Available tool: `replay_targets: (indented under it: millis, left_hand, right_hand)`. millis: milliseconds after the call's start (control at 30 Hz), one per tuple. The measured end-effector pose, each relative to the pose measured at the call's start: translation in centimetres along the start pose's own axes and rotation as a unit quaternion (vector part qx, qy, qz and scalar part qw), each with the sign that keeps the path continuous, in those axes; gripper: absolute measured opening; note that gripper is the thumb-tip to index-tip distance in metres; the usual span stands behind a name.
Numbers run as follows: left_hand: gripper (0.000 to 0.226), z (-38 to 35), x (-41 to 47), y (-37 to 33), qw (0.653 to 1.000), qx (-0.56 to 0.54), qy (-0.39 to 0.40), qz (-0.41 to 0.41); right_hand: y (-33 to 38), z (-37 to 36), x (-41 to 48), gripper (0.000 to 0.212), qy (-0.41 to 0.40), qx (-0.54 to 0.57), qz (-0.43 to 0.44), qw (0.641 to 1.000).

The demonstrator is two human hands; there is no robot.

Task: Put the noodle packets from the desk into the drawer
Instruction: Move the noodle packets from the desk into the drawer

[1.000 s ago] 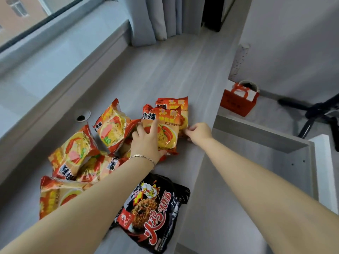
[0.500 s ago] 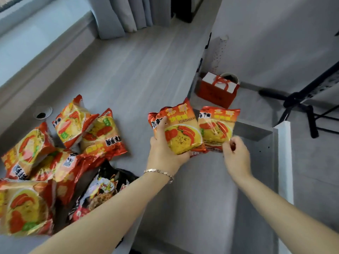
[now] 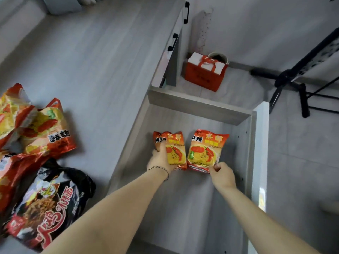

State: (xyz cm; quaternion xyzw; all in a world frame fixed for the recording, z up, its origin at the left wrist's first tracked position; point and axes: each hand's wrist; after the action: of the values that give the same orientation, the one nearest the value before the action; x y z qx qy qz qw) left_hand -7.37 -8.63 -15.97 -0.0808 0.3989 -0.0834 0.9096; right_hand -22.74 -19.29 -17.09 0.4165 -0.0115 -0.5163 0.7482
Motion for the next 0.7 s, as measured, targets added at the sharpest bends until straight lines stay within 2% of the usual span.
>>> replay_targets:
  millis: [67,167,267,367,467,533,600,700]
  left_hand:
    - [0.087,-0.2,0.3,-0.5,0.999,0.051,0.005,0.001]
    - [0.063,0.6,-0.4,-0.6,0.990,0.138,0.029,-0.003]
    - [0.044,3.2,-2.4,-0.2,0.985,0.149,0.024,-0.082]
    - [0.035,7.6,-5.4,1.9,0.974,0.112,-0.070,-0.182]
    - [0.029,12.9,-7.7,6.4,0.953,0.092,-0.194,-0.215]
    - [0.028,16.3,-8.5,10.0,0.935,0.100,-0.284,-0.188]
    - [0.036,19.4,-9.0,14.1,0.923,0.125,-0.346,-0.112]
    - [0.051,21.9,-8.9,18.4,0.927,0.186,-0.323,0.031]
  right_hand:
    - [-0.5,0.2,0.1,0.013,0.029,-0.031,-0.018,0.999]
    - [0.1,0.5,0.0,0.025,0.111,-0.091,-0.029,0.989]
    - [3.4,0.8,-0.7,0.022,0.143,-0.117,0.006,0.983]
    - [8.8,0.2,-2.1,0.023,0.138,-0.079,0.115,0.981]
    - [14.9,-1.7,-4.3,0.024,0.151,-0.055,0.213,0.964]
    - [18.3,-3.7,-6.1,0.023,0.170,-0.044,0.265,0.948]
    - [21.4,-6.3,-8.1,0.024,0.198,-0.054,0.311,0.928]
    - [23.9,-10.0,-10.3,0.047,0.252,-0.143,0.330,0.899]
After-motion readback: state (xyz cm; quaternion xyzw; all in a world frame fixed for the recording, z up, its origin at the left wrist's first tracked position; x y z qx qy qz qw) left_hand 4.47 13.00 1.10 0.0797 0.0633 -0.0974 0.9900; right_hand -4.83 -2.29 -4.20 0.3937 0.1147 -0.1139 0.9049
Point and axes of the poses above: each hand's wrist, its own x-axis towards the middle knuckle, its own z-axis out of the back of the hand, y = z × x, and after that the axes turned 13 degrees about z, right-handed
